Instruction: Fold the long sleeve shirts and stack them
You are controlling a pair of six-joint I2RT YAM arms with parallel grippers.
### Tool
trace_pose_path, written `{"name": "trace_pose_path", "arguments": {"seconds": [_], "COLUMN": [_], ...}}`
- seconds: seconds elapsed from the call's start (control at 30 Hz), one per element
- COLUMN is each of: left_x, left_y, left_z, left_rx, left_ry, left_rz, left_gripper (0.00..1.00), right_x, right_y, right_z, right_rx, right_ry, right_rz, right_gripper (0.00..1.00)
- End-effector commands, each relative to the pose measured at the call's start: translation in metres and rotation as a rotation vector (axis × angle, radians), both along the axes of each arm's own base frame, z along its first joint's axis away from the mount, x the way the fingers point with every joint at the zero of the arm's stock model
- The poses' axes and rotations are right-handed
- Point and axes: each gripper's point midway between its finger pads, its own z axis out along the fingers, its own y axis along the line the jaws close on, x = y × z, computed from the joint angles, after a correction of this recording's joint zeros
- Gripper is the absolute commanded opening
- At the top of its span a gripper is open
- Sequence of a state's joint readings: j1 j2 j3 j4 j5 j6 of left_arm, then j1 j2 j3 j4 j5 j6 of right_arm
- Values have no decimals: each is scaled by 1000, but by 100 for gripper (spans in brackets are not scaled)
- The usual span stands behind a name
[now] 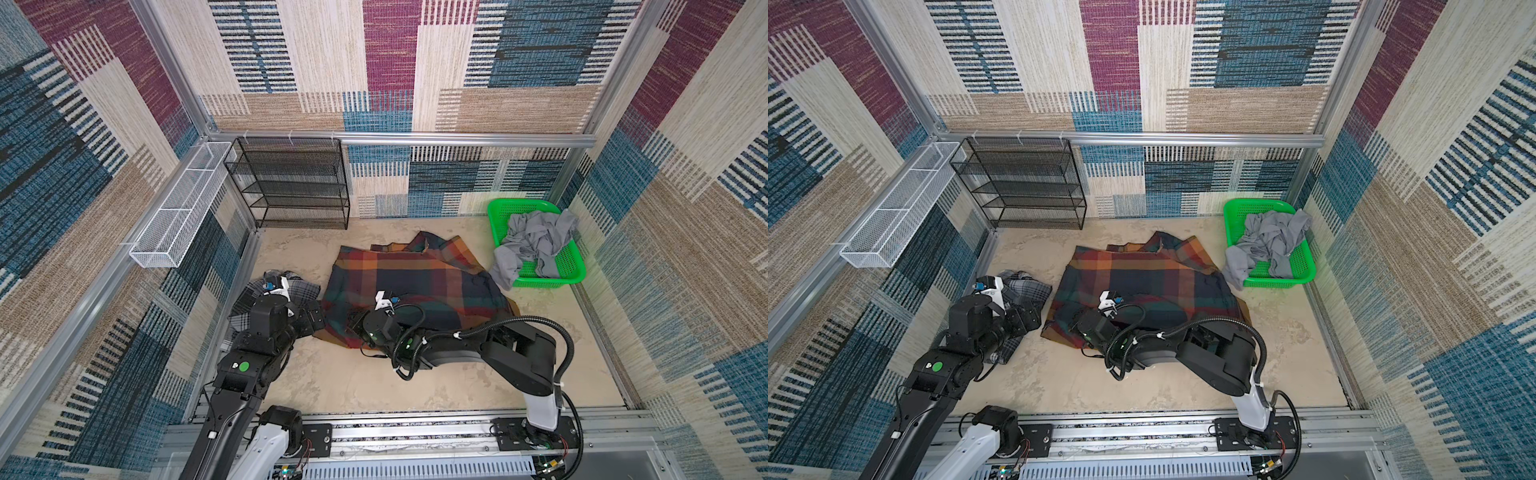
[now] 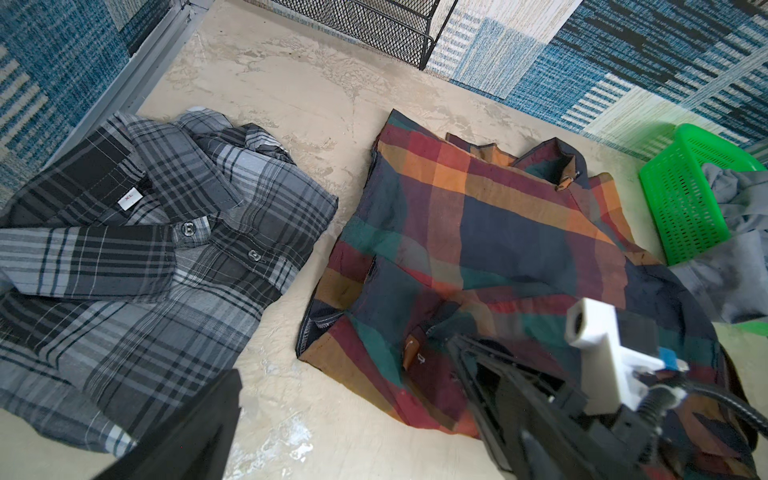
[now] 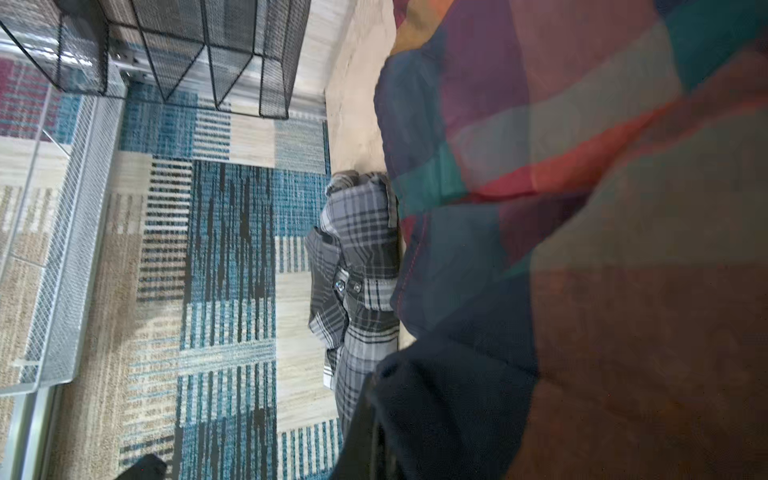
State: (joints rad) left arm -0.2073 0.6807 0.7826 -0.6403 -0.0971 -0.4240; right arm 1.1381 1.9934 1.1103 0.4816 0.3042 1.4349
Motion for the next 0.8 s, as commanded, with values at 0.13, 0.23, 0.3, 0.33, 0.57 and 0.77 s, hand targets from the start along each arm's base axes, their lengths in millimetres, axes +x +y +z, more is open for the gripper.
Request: {"name": "trace_pose_path", "arguments": {"seconds": [0.13, 0.23, 0.3, 0.33, 0.57, 0.77], "left_x": [2, 3, 4, 4, 5, 5], "left_y": [-2, -2, -2, -2, -1, -1], "left_z": [0, -1, -2, -2, -3, -6], "left_rx": [-9, -8, -6, -3, 1, 4], "left_ry": [-5, 1, 5, 4, 7, 20], "left_rz": [-7, -7, -8, -7, -7, -7], "left_gripper": [99, 99, 99, 99, 99, 99], "right_x": [-2, 4, 6, 7, -7, -42], "right_y": [-6, -8, -10, -12, 6, 7], "right_z": [36, 69, 83, 88, 47, 14], "right_rx": [111, 164, 197, 210, 231, 216], "right_ry": [-54, -119, -139, -149, -58, 22], "right_rz": [-9, -1, 3, 0, 86, 143], "right_gripper": [0, 0, 0, 0, 6, 35]}}
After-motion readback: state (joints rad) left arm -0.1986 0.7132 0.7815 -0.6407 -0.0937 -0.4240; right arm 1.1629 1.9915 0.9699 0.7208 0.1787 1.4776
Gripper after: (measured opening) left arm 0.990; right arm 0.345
